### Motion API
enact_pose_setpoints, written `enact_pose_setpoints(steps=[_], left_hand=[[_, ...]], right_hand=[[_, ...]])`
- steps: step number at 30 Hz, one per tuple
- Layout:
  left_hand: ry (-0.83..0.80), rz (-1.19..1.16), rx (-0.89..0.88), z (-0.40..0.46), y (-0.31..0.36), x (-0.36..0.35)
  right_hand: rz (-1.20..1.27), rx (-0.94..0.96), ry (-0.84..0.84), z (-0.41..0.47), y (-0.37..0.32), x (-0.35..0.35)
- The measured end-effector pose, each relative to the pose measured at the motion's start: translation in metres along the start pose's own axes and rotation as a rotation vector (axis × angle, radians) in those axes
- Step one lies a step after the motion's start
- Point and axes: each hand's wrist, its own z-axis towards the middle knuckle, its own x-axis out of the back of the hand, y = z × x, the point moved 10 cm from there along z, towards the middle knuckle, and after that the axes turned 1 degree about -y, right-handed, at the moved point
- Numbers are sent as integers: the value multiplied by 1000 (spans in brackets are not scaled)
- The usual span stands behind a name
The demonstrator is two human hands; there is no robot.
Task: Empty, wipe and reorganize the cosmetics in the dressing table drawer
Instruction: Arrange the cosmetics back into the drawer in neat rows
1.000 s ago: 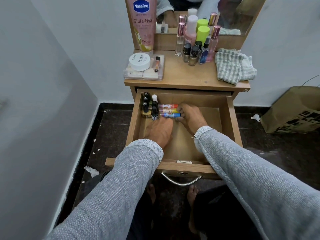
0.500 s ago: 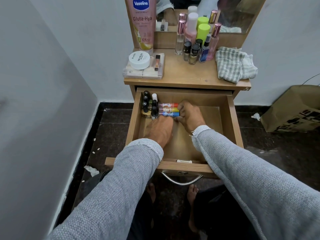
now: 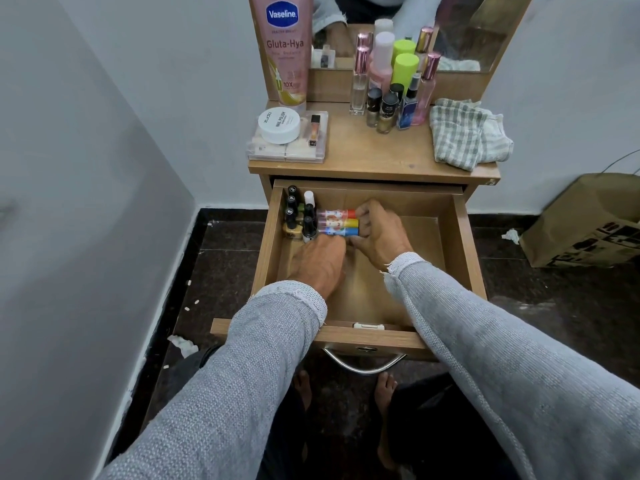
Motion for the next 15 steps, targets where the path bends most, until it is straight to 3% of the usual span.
enact_pose_setpoints(steps=[3, 7, 10, 15], left_hand=[[43, -14, -6, 0, 1, 5], [45, 37, 1, 1, -2, 5], [42, 87, -45, 1, 0, 3], [15, 162, -69, 5, 1, -3]], right_hand=[[-143, 201, 132, -10, -37, 23], [-62, 388, 295, -12, -96, 55], [4, 347, 334, 15, -127, 74], [-165, 200, 223, 68, -143, 68]])
